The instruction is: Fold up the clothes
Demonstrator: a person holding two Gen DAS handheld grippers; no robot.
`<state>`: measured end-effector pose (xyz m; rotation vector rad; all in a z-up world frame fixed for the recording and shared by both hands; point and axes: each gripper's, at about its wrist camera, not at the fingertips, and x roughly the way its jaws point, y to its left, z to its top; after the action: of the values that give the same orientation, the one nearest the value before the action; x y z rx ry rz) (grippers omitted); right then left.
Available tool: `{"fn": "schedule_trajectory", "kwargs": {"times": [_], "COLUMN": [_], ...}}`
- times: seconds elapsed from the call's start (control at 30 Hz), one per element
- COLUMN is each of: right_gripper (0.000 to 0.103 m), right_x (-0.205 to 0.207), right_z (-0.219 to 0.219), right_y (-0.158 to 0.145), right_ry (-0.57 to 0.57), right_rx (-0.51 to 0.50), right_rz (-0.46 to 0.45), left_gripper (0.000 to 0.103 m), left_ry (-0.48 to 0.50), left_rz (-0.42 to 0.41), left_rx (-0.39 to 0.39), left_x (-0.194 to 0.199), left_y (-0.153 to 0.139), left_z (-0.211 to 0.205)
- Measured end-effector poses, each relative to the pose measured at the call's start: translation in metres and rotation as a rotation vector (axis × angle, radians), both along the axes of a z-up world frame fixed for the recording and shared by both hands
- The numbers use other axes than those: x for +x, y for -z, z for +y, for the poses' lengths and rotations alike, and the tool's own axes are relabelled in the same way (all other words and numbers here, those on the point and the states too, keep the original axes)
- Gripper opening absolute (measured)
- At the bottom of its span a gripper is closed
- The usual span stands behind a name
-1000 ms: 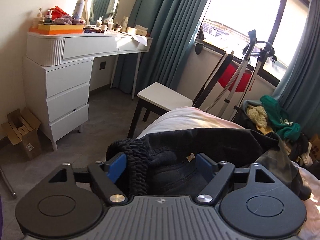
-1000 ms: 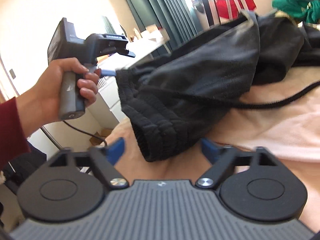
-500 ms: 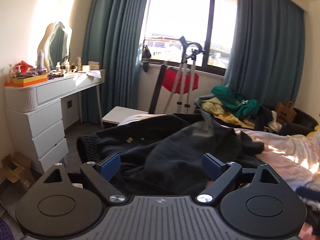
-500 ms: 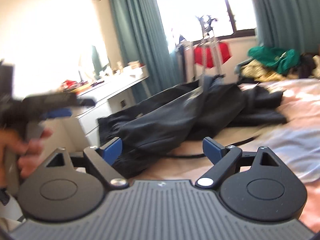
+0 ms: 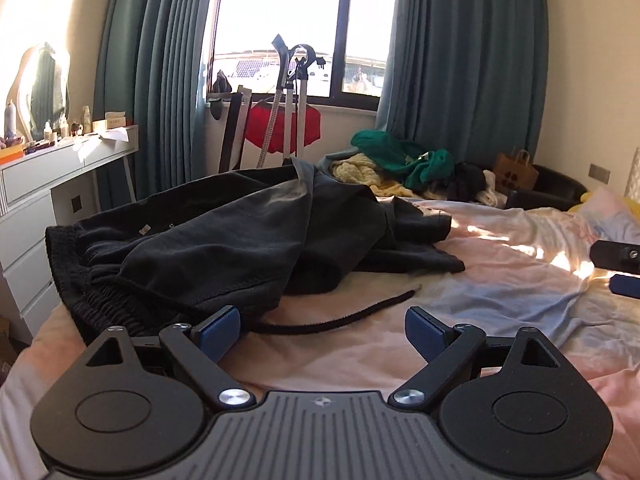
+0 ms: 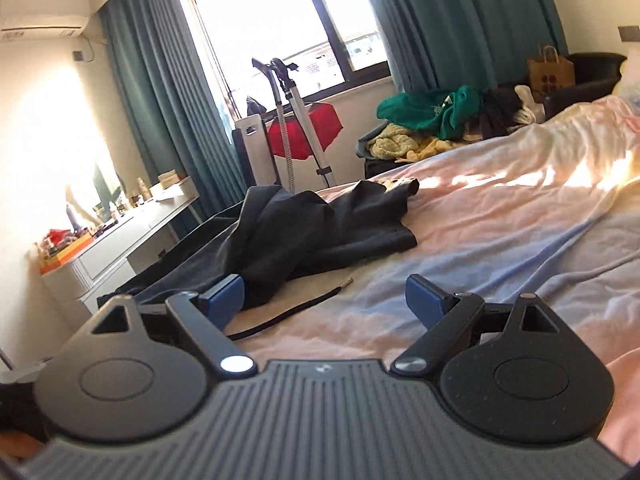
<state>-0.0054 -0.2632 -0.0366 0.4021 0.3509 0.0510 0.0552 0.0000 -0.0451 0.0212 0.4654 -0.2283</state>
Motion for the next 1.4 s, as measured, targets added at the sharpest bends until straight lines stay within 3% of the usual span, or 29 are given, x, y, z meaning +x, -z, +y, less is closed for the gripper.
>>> {"fn": "schedule_trajectory", "kwargs": {"times": [0.37,0.53,0.7,0.77,0.8,0.83,0.93,1.03,1.23,1.4], "right_gripper": [0.089,0.089,0.089,0.089,0.089,0.089,0.089,0.089,0.089,0.089], "right_x": [0.035,0.056,0.078,0.084,0.087,0.088,0.089,0.085,0.065,0.046], "right_z": [-0.017,-0.023,-0.035,-0.042,-0.046,-0.051,-0.067,-0.074,-0.071,-0.064], "right_y": [0.031,0.046,0.067,0.071,0.073,0.074,0.077,0.077,0.061,0.044], "right_ry": [0.038,0.041,0.051,0.059,0.064,0.076,0.115,0.134,0.132,0.129], "right_rx": [0.012,-0.001,0.03,0.045,0.051,0.062,0.12,0.157,0.136,0.107], "right_rz": [0.082,0.095,0.145,0.156,0.16,0.161,0.161,0.157,0.103,0.052], "left_gripper": [0.084,0.083,0.062,0.03,0.022,0.008,0.005,0.004,0.004,0.004], "left_ry": [-0.125,-0.212,-0.202,-0.186,-0.189,-0.187,-0.155,-0.104,0.052,0.207], "left_rz": [0.058,0.102,0.145,0.16,0.17,0.173,0.14,0.098,0.018,-0.017], "left_rx": [-0.005,-0.068,-0.055,-0.066,-0.065,-0.053,0.014,0.008,0.056,0.095], "left_x": [0.235,0.329,0.383,0.392,0.395,0.395,0.382,0.341,0.229,0.119], "left_y": [0.0,0.01,0.021,0.021,0.02,0.018,0.005,-0.017,-0.059,-0.069], "left_z": [-0.048,-0.056,-0.064,-0.066,-0.068,-0.071,-0.078,-0.083,-0.09,-0.079]}}
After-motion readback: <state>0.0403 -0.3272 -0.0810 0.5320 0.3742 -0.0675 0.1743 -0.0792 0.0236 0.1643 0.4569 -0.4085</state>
